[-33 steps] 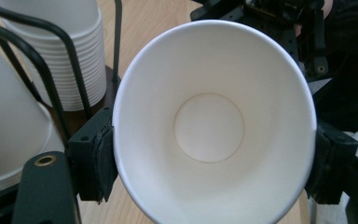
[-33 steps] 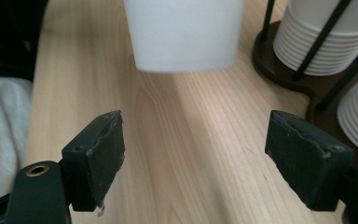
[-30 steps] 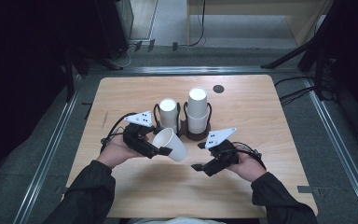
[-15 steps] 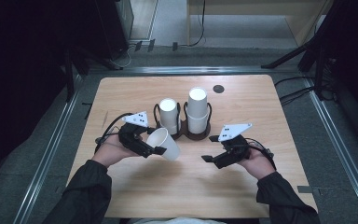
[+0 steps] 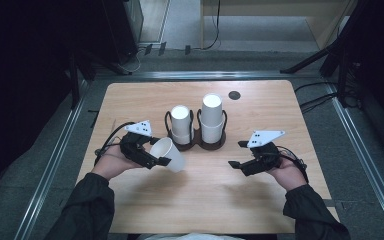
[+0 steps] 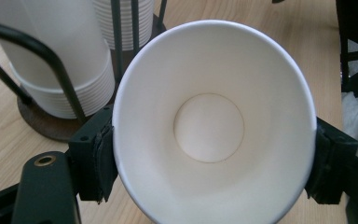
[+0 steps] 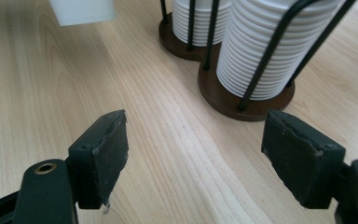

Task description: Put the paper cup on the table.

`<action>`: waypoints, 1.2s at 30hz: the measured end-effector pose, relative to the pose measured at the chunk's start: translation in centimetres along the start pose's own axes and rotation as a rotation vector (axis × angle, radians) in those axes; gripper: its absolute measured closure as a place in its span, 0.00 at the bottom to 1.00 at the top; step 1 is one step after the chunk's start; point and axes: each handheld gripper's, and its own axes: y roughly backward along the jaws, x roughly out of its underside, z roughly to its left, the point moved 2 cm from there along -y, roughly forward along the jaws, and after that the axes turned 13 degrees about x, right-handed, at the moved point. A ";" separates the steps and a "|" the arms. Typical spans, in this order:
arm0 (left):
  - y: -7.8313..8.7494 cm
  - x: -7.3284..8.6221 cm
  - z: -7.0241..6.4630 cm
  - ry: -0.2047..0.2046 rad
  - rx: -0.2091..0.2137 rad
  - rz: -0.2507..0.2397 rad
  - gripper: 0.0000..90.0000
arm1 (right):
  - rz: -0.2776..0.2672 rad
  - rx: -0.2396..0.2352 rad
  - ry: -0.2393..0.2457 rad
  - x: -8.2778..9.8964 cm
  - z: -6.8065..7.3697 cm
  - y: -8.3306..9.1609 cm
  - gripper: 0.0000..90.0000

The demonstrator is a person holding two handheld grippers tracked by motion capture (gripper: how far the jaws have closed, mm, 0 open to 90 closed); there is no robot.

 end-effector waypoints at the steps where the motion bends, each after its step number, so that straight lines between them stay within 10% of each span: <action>1: 0.1 0.1 0.1 0.003 -0.004 0.005 0.23 | 0.005 0.003 -0.007 0.1 -0.2 -0.1 0.25; 36: 5.6 3.9 4.8 0.160 -0.228 -0.034 0.23 | 0.064 0.027 -0.050 0.9 -1.9 -1.5 0.25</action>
